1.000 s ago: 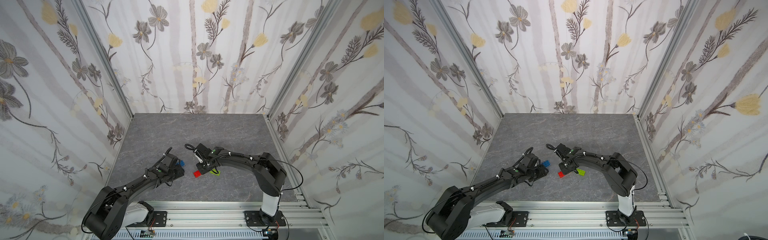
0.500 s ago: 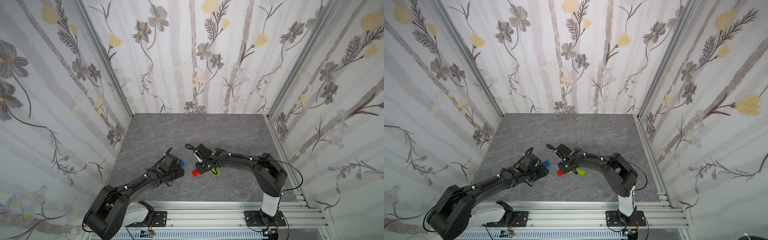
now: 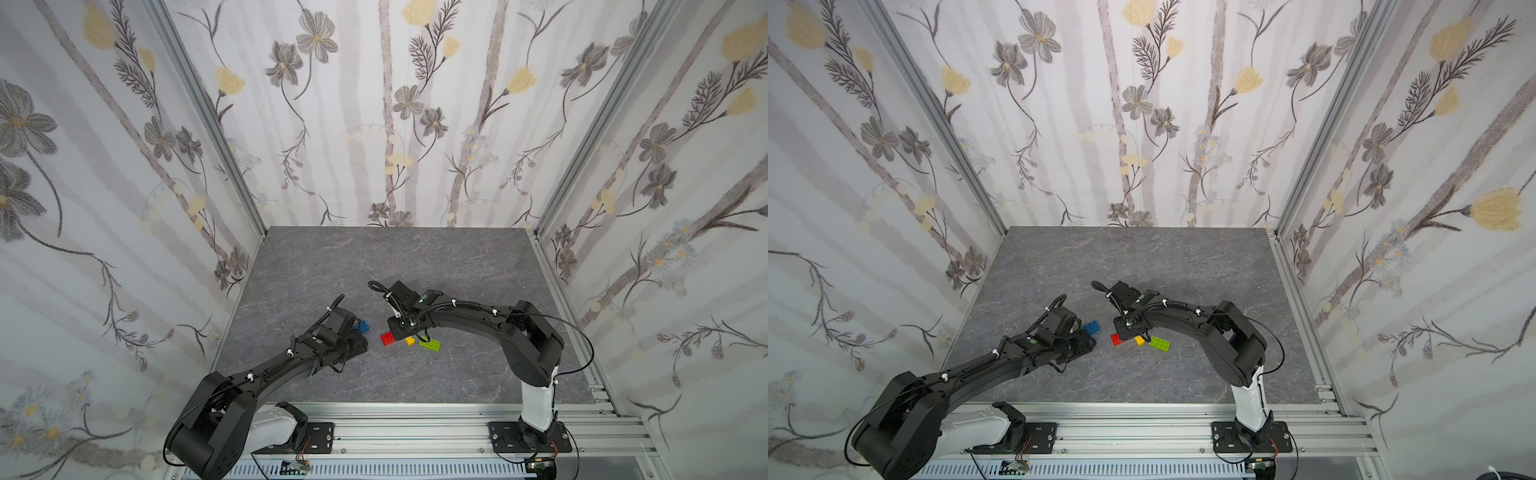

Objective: Assemble the number 5 with lego
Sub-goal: Assemble the lego brick with the lego brick.

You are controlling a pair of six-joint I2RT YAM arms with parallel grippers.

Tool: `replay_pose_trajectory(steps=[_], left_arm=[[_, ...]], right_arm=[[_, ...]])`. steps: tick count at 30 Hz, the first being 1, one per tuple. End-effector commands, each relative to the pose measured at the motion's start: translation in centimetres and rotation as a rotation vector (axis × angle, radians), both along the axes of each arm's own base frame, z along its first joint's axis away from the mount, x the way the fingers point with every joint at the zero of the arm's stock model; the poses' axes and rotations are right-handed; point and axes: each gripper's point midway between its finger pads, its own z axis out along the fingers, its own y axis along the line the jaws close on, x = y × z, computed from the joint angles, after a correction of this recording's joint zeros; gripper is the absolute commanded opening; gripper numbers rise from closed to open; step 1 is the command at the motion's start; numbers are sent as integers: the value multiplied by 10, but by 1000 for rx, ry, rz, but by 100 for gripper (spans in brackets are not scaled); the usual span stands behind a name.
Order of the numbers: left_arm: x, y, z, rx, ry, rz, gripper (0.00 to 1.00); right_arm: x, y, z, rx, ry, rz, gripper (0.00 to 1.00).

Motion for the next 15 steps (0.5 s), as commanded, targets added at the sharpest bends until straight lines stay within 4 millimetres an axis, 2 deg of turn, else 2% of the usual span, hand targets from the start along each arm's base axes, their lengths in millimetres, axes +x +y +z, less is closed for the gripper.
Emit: replay_pose_trajectory(steps=[1,5,15], left_arm=[[1,5,3,21,-14,13,51],[1,7,5,23,-21,18,51],[5,4,10,19,-24,13,52]], right_arm=[[-6,-35,-18,-159,31,-70,8],[-7,-35,-15,-157,32,-72,10],[2,-20,21,-78,-10,-67,28]])
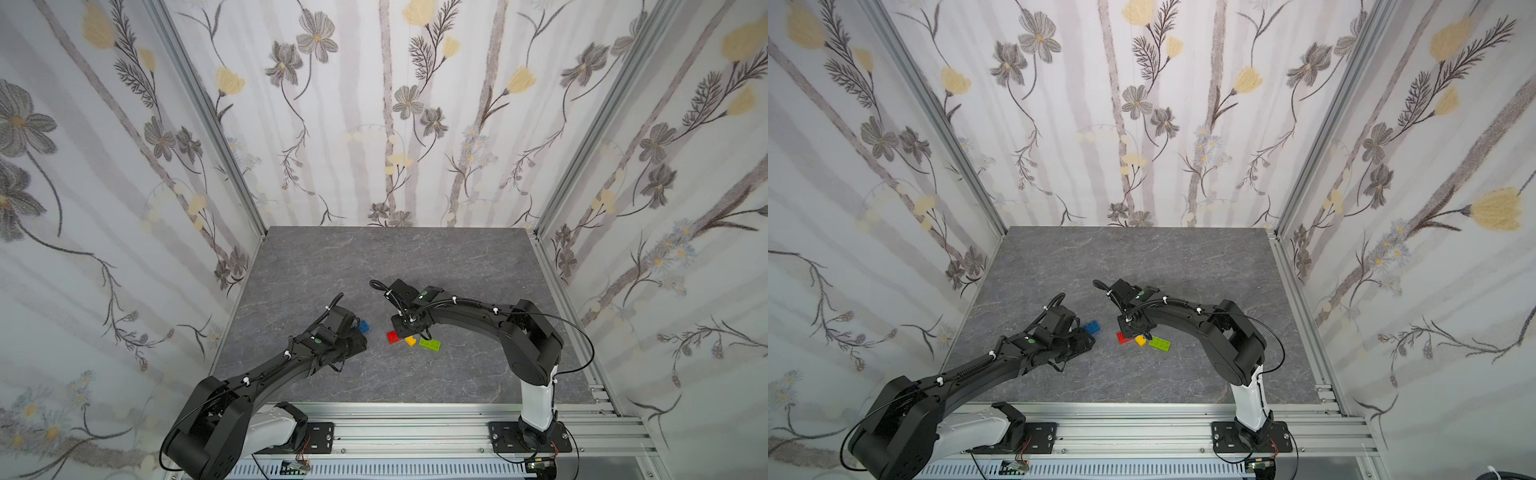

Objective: Assemble the number 5 with lego
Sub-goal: Assemble the lego brick with the lego brick, then pick up the lego brick from the center of the board.

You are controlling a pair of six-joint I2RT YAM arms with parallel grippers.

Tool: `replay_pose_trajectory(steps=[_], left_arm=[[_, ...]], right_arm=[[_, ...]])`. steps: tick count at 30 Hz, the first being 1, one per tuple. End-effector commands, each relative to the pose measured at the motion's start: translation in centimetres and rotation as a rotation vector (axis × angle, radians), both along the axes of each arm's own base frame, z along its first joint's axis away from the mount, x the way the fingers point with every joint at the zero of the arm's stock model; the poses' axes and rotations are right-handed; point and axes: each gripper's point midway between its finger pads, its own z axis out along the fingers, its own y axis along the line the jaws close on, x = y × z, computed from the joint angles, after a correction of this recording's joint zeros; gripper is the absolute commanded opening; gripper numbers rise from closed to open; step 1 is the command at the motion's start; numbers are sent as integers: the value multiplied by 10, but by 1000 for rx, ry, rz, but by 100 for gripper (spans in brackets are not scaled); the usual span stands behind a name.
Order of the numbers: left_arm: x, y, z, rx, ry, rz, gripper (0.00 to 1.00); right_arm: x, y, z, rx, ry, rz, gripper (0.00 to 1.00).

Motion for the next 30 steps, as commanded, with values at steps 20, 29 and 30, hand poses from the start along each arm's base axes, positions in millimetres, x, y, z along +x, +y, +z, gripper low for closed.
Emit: replay_pose_trajectory(steps=[20,29,30], left_arm=[[4,-1,14,29,12,-44,54],[3,-7,8,43,29,-92,55],[4,-7,4,48,41,-91,55]], right_arm=[[-9,-21,34,39,-4,9,35],[-21,-31,36,57,16,47,38],[-22,-31,35,56,18,50,38]])
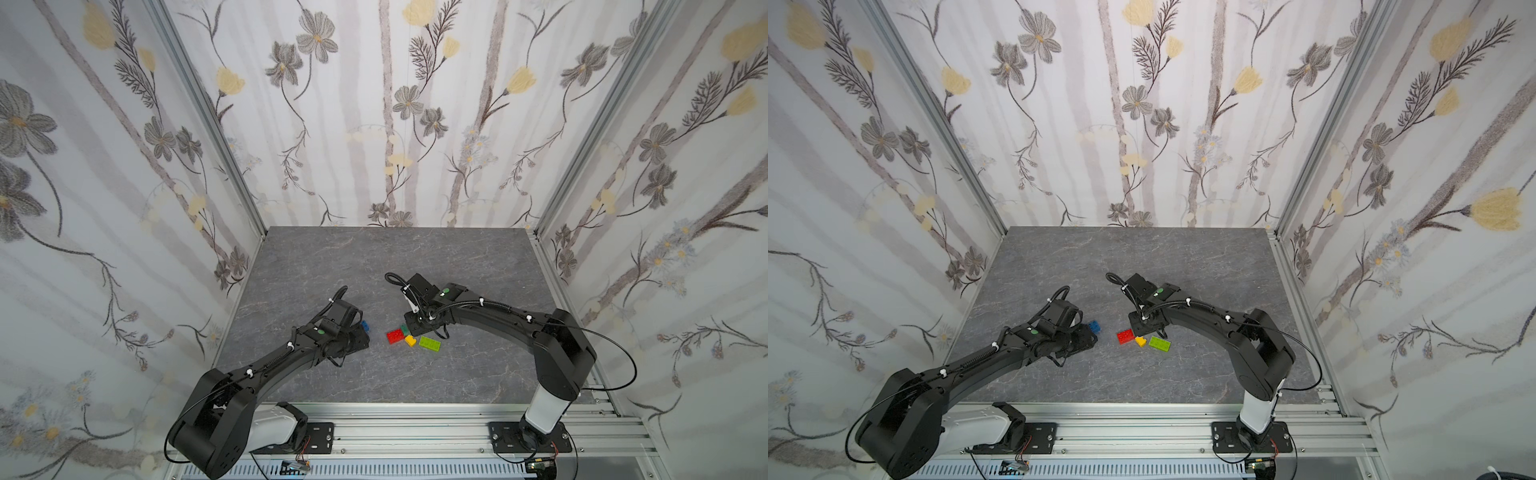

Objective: Assemble the number 5 with lego
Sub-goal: Pick up the lego brick from the center of the board.

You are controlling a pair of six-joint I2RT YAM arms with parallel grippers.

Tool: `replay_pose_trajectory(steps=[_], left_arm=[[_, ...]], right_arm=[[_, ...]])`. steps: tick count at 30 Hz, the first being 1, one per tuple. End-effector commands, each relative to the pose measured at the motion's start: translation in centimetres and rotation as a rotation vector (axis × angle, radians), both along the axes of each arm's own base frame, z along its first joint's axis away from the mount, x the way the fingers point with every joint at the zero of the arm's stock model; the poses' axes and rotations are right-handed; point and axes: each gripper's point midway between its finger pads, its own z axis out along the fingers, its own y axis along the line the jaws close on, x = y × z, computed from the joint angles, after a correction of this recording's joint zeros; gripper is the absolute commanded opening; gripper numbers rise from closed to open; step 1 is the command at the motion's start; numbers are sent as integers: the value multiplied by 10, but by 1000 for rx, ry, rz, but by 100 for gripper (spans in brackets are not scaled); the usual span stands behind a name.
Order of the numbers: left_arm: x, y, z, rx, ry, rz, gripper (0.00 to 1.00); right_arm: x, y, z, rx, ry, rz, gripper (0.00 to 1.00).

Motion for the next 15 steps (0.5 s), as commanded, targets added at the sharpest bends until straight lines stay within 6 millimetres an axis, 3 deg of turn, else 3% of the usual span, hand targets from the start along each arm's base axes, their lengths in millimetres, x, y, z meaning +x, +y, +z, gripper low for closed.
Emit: replay_pose_trajectory(steps=[1,15], left_arm=[[2,-1,-4,11,12,-8,55],[4,-6,-6,-12,16,-8,56]], right_arm=[[-7,0,0,6,24,20,38],[-14,6,-38,28,64,78,48]])
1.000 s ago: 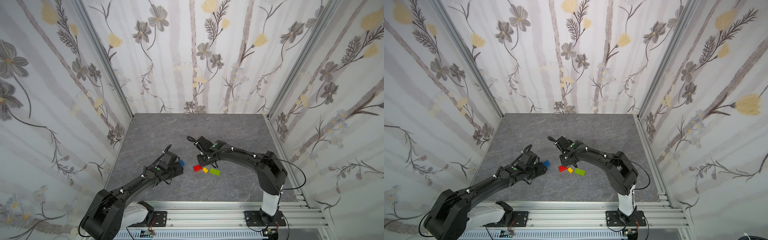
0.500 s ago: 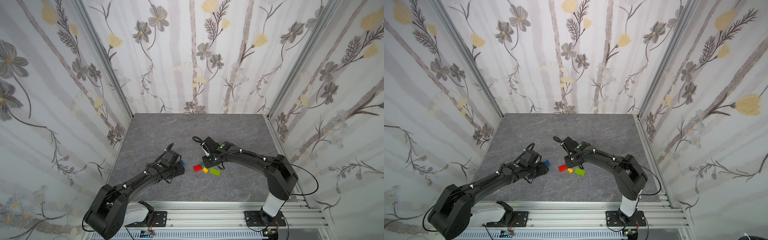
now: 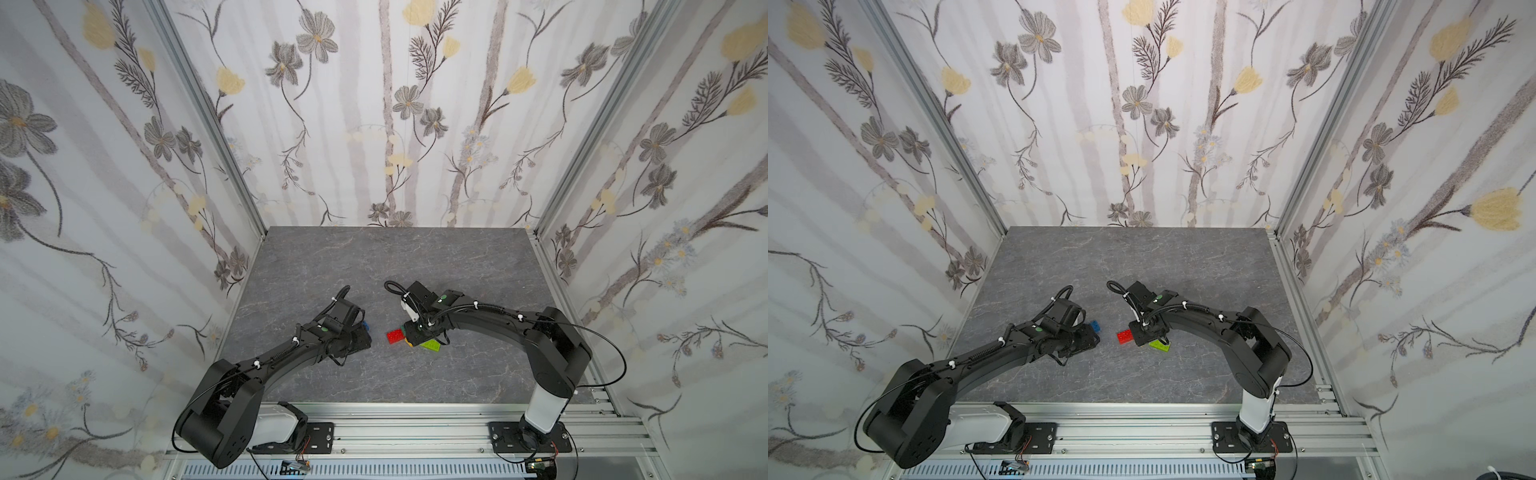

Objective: Assemble the number 5 with lego
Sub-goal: Pick up the lego brick from the center of the board.

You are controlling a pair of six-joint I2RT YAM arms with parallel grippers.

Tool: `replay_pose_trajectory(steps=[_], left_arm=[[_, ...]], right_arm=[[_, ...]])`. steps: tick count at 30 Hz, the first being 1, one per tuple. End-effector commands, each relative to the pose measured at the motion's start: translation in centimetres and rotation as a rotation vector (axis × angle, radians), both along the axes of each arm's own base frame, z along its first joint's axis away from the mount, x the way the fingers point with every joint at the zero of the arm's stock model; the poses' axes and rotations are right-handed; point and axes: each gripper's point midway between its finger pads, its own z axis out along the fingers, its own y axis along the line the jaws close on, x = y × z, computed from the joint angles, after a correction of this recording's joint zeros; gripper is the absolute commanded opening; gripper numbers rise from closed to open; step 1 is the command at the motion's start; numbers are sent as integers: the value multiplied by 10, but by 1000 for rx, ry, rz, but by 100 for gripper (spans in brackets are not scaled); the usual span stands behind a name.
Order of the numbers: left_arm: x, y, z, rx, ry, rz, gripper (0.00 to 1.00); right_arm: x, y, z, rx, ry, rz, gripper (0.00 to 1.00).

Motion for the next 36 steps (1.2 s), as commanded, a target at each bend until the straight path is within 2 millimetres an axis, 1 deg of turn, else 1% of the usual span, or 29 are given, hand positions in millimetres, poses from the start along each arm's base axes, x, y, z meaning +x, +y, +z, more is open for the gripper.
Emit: replay_pose_trajectory(steps=[1,8,18,21,24,30,33,36], left_arm=[[2,-1,1,-6,-10,6,56],[4,0,0,-3,-11,13,56],[2,2,-3,4,-7,25,56],[3,3,-3,7,-9,27,56],[3,3,-3,4,-11,29,56],[3,3,-2,1,-13,32,56],[4,1,1,-3,-17,28,56],[6,-1,6,-18,-25,27,56]], right_arm=[[2,5,-5,23,-9,13,48],[2,5,-20,2,0,36,48],[0,7,-33,-9,16,57,45],[-2,7,-35,-14,19,61,42],[-4,8,-37,-21,21,71,37],[-6,9,-34,-20,11,82,25],[-7,8,-30,-16,2,84,23],[-10,5,-21,-4,-12,82,22]])
